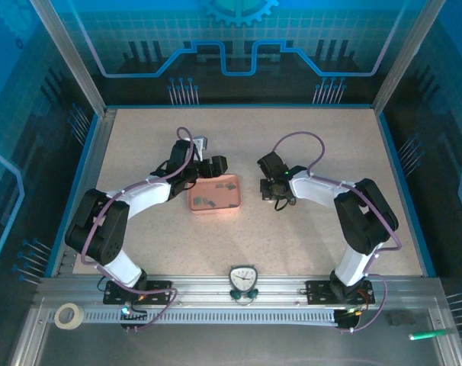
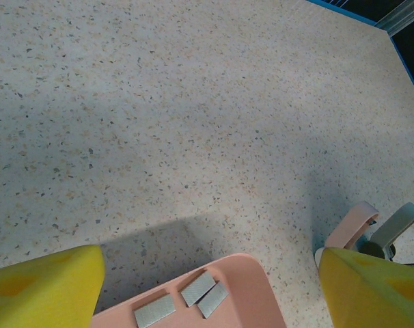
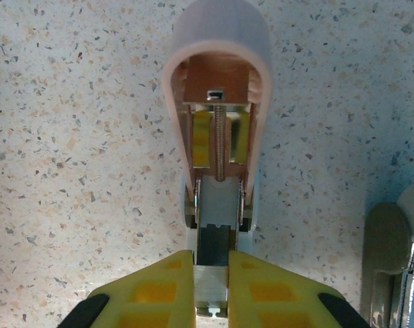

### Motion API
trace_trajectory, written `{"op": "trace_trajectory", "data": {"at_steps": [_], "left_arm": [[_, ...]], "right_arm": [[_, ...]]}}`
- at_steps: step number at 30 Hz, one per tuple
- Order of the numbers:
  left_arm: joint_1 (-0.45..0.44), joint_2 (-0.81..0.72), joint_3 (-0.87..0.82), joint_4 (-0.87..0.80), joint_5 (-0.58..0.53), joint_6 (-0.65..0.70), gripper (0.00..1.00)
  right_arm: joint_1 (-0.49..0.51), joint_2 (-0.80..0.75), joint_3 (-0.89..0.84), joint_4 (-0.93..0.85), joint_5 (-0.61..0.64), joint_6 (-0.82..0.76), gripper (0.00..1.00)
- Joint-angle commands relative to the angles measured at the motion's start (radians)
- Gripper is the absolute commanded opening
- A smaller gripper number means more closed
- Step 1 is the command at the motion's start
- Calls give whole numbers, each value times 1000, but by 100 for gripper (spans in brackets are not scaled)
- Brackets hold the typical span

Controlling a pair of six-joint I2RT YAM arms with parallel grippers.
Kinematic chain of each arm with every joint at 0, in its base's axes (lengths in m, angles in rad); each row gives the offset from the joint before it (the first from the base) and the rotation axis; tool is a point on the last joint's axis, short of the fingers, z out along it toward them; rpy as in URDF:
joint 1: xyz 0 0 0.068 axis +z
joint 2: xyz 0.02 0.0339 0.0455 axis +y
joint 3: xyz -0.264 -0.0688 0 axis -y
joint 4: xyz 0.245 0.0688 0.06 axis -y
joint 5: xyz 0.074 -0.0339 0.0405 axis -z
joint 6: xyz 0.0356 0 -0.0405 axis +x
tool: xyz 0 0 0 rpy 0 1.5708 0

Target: Load the staples into the stapler

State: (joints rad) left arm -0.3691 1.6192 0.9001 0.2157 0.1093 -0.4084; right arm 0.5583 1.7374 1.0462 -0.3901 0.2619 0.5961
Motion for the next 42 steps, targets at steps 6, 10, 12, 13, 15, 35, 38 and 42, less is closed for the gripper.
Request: {"op": "trace_trajectory", "data": {"at_steps": [6, 10, 12, 13, 15, 35, 38, 42], "left_arm": [[10, -15, -10, 19, 20, 23, 83], [10, -15, -10, 22, 21, 22, 83], [10, -14, -8, 24, 23, 20, 83], [10, -13, -9, 24, 23, 19, 83], [10, -12, -7, 25, 25, 15, 83], [9, -19, -3, 19, 24, 19, 83], [10, -18, -3, 19, 26, 18, 82], [10, -17, -4, 18, 25, 19, 82]], "right_arm": [[22, -40, 4, -19, 51, 1, 15], [23, -82, 5, -25, 73, -8, 15], [22, -90, 6, -30, 80, -13, 16], [21, -89, 7, -31, 80, -13, 16], [20, -81, 6, -33, 79, -13, 16], [13, 1, -20, 17, 42, 4, 15], [12, 8, -22, 18, 40, 4, 15], [13, 11, -25, 18, 39, 5, 15]]}}
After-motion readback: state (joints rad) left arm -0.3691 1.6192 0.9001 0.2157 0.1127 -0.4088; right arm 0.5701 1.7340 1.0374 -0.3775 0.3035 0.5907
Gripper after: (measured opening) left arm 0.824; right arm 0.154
